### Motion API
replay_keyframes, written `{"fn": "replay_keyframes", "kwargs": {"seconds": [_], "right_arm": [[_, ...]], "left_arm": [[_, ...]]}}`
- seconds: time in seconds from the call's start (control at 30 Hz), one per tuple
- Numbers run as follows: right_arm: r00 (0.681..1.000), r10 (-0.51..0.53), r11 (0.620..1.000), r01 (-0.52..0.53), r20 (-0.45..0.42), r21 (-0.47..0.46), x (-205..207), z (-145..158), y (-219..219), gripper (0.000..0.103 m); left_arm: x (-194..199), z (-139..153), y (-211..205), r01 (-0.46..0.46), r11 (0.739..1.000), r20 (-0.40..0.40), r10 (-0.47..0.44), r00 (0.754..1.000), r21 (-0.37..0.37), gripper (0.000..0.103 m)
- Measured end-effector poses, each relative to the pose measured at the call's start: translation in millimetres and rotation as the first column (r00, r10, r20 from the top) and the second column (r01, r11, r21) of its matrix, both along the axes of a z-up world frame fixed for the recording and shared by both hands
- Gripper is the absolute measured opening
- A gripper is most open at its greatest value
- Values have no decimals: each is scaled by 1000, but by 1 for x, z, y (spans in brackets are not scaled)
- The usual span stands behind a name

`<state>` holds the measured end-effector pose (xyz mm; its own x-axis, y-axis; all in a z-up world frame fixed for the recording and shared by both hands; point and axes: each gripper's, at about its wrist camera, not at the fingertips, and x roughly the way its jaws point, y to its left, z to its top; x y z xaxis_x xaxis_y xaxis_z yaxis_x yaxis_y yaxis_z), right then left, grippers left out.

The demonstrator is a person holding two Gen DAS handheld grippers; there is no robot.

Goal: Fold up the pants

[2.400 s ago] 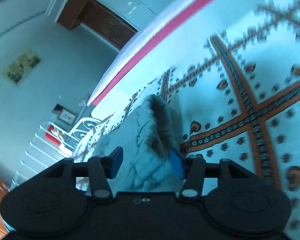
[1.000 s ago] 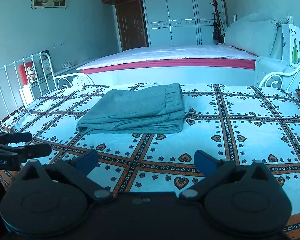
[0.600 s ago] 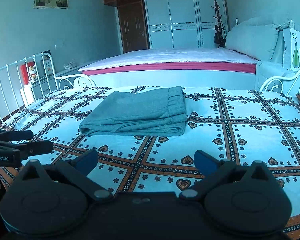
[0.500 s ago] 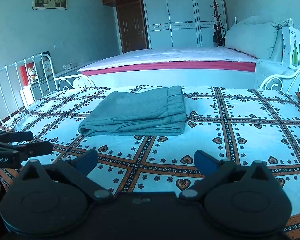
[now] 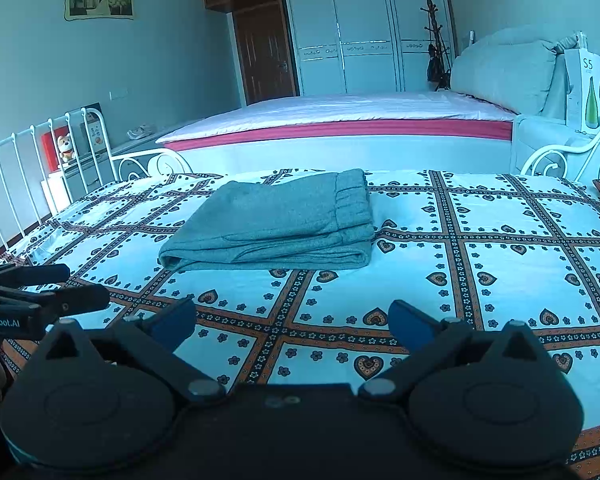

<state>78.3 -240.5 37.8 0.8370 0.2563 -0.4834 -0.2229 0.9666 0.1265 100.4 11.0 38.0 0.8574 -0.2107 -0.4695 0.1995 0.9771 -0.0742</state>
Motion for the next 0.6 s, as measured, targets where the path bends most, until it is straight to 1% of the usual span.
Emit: {"fn": "replay_keyframes", "kwargs": {"seconds": [0.6], "right_arm": [[1000,-1,1000,1,-2,9,-1,0,0,97]], "left_arm": [[-1,1,-3,8,1000,0,-8,1000,5,103]]}}
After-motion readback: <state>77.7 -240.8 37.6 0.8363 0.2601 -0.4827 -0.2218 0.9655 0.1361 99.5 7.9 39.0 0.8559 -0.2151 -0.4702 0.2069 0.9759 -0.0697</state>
